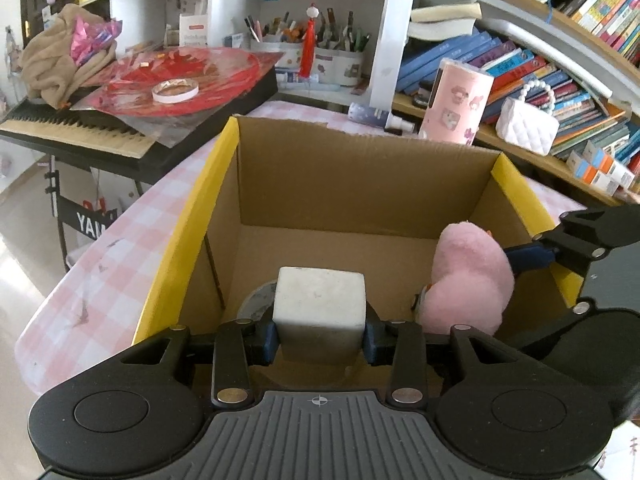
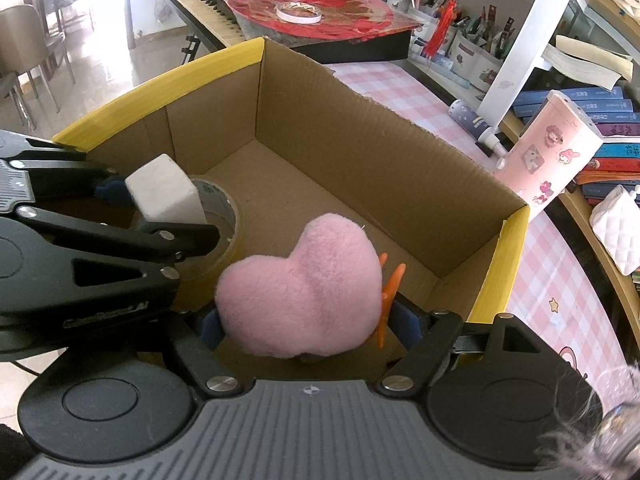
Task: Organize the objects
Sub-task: 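Lower both into the box and open the left and right tools, then withdraw both tools from the box toward the remaining pink plush toy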
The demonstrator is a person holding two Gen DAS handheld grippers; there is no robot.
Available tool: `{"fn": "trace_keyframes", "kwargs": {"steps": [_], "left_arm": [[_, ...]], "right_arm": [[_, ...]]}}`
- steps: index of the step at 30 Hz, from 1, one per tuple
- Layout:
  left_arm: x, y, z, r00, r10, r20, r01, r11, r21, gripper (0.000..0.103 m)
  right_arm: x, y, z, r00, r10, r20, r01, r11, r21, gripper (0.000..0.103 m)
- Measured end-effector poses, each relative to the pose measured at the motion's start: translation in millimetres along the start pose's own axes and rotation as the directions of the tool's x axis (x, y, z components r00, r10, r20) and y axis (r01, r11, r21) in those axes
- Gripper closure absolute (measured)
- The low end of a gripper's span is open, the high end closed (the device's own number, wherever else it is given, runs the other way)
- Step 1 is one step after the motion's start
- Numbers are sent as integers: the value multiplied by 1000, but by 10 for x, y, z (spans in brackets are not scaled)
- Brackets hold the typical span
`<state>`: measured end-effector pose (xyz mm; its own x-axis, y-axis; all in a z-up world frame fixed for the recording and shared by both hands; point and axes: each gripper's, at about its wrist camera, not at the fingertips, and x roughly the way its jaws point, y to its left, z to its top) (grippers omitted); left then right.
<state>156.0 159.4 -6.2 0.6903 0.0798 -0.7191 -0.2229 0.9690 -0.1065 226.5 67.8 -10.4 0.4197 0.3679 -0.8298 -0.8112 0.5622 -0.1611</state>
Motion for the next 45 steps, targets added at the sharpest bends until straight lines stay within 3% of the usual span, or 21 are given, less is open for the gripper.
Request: {"fn": "trace_keyframes", "kwargs": {"steps": [6,10,14,20,25,31,45], "left_arm": [[-238,-16,19,996,-29,80,30,1000,-6,49],[-445,-21,38,991,-35,132,37,999,-14,41],[-658,14,43,982,-42,184,51,998,-40,32],[-968,106,-13,965,-33,262,45,998,-42,27],[-1160,217,-139,955,-20,295,32,999,-37,26],[-1361,379,-510,951,28,307,-19,999,-30,19],[-1618,700,-1176,972,97,213,-84,994,-67,15]], "right_arm": [[-68,-34,-25,999,2,41,-3,999,35,20],[-192,-67,-79,993,-13,121,2,996,87,7],[-354,-58,-147,983,-52,173,25,987,157,7],[-760,66,-219,947,-139,290,74,972,223,7],[-1036,151,-331,909,-244,339,128,935,331,2],[-1268,327,-564,882,-325,340,143,874,465,1],[-1253,1334,-1097,906,-363,220,234,860,453,1]]}}
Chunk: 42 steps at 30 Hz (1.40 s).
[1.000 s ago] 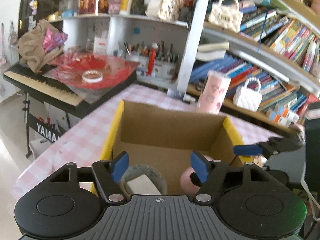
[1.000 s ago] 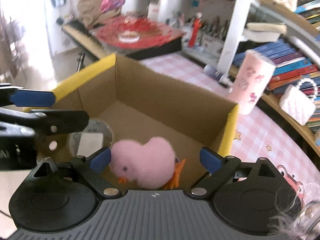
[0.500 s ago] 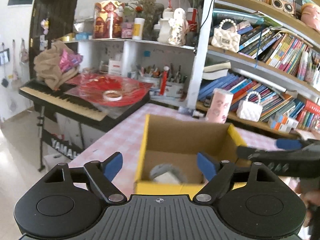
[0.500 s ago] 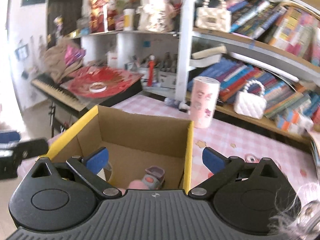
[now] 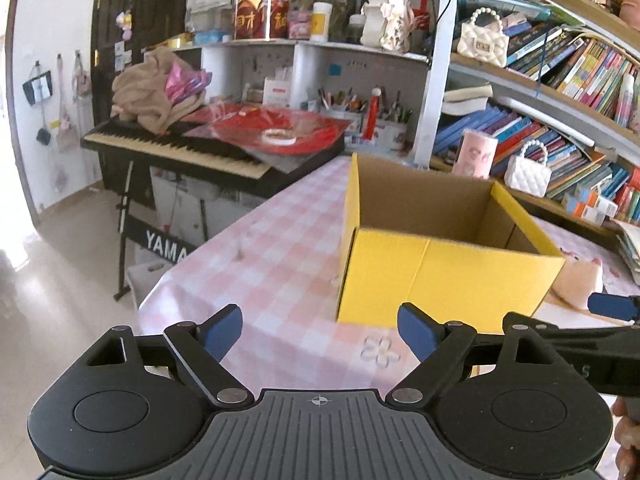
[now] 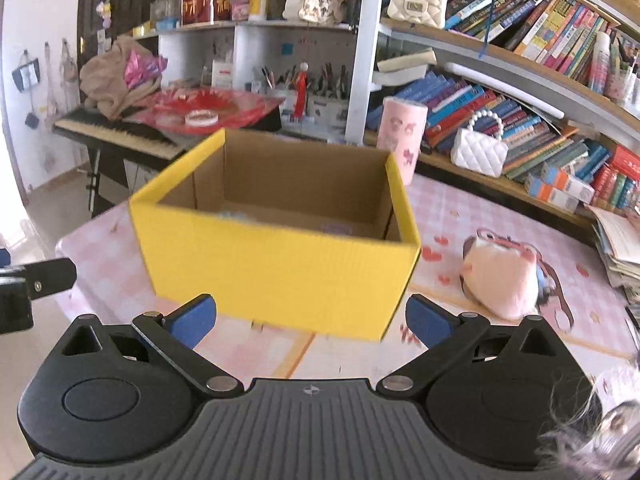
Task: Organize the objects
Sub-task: 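Withdraw both tools from the box toward the remaining pink plush toy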
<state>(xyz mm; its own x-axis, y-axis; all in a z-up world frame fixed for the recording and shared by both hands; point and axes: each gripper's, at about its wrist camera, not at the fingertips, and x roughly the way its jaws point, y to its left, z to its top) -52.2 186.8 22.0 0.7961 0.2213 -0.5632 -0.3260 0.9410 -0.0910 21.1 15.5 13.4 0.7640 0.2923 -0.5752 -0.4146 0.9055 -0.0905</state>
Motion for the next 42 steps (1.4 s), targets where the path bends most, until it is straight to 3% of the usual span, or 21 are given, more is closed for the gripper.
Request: {"fn": "trace_keyframes", "kwargs": {"steps": [14,25,31,42], "left_arm": [[-221,-4,-300,999,-18,-45,21,997,71,13],[-293,-257,-465,991,-106,-78,116,983,140,9],[-256,-529,-492,978,-182,-102,198,963,184,9],[-173,-1114,-533,938,-311,-155,344,895,285,9]], "right_arm": [[-305,182,-345,999,-2,-39,2,1000,-2,1],[-527,-86,-638,992,-95,-80,104,988,116,1],[-683,-329,-786,983,-157,-95,172,970,173,1],[-930,-835,-1027,945,-294,-141,323,902,285,1]]}}
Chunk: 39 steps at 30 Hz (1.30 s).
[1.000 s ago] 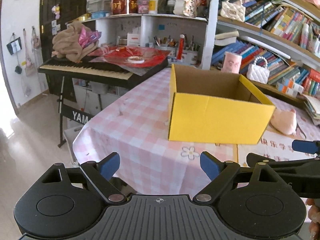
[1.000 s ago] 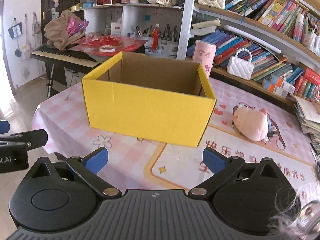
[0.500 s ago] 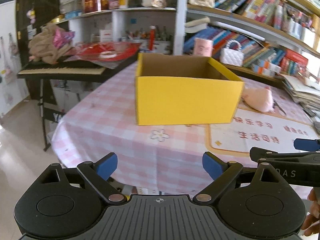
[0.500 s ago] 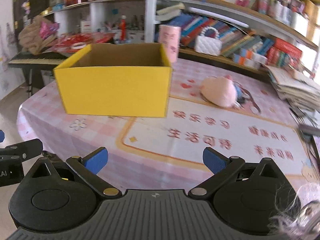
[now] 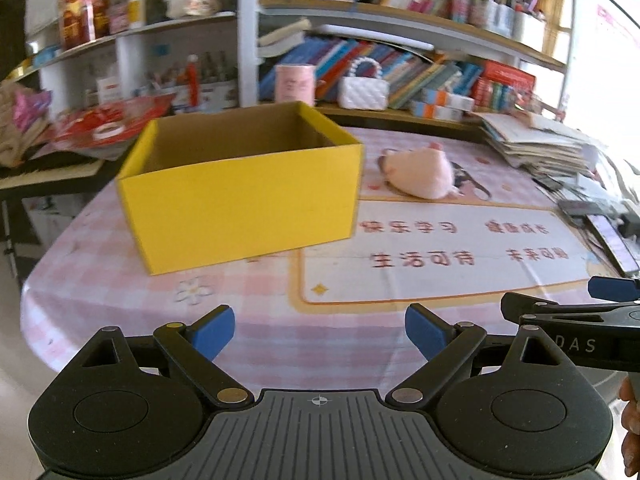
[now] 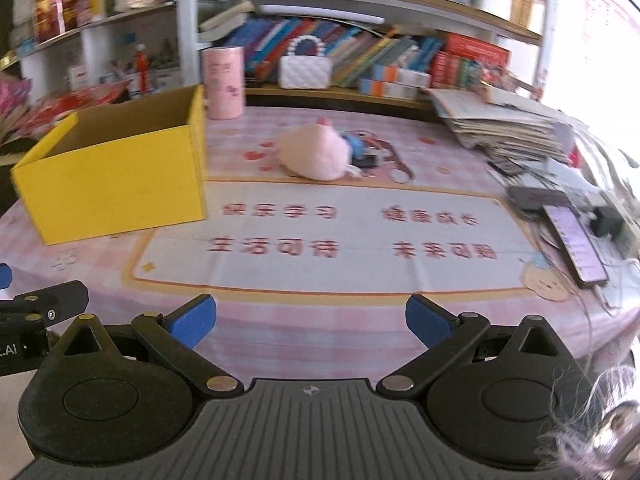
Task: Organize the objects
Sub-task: 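Withdraw both tools from the box toward the remaining pink plush toy, then reach the left tool to the pink plush pig and close on it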
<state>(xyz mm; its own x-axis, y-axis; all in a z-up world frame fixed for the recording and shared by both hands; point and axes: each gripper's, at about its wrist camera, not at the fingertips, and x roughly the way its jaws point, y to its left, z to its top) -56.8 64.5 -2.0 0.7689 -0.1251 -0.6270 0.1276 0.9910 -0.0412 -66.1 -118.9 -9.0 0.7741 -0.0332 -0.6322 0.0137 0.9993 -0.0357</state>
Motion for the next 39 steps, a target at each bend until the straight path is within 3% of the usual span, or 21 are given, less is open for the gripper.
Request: {"fn": "trace_keyframes", "kwargs": {"steps": [12,31,39], "left_arm": [[300,-421,162,998,-53,-26,54,998,28,9],[799,-806,533,998,-32,-45,32,999,15,9],[1064,-1055,770,1000,-6,-31,6,1000,3,9]], "right_arm": [[226,-478,72,995,-77,-56,80,996,49,1],[735,-871,449,997,-35,-71,37,999,18,4],[1015,-1133,715,998,-4,-56,5,1000,19,14]]}}
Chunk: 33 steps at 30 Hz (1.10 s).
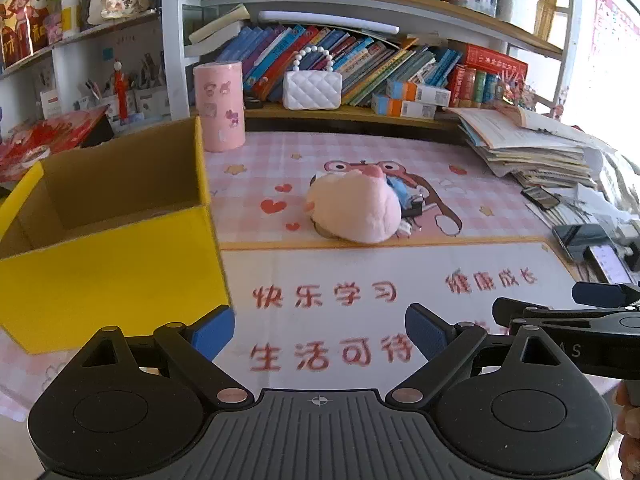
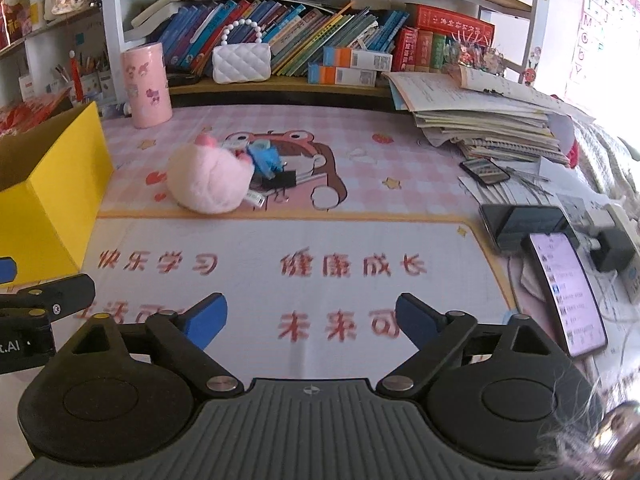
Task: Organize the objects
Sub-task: 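Reach the left tool to the pink plush pig and close on it, then lift the plush pig with the left tool while the right tool grasps a binder clip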
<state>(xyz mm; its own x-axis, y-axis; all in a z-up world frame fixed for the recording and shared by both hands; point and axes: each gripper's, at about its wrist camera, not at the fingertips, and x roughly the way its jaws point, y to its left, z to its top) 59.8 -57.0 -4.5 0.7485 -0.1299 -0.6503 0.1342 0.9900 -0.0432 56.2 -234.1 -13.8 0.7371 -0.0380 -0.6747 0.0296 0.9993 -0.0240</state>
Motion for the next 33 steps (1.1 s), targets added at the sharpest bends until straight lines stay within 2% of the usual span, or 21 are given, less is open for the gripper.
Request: {"fn": "trace_keyframes", "kwargs": {"steps": [6,16,24,28,33], "left_arm": [[196,-171,212,999,44,27,-44,999,-2,9],[639,-392,589,997,56,47,-53,997,-62,9],[1049,-526,788,997,75,25,-73,995,-73,9],[1291,-515,870,997,80,-3,-80,990,-114,9],[1649,-523,932,996,65,-61,-71,991,-110,9]], "right_arm": [[170,-250,202,998,57,40,-58,998,36,17],[455,-616,481,996,49,76,-55,995,83,17],[649,-780,593,995,73,66,-79,992,97,17],[750,-829,638,993,107,49,-112,988,104,28],[822,-826,681,992,118,41,-121,990,71,29]]}}
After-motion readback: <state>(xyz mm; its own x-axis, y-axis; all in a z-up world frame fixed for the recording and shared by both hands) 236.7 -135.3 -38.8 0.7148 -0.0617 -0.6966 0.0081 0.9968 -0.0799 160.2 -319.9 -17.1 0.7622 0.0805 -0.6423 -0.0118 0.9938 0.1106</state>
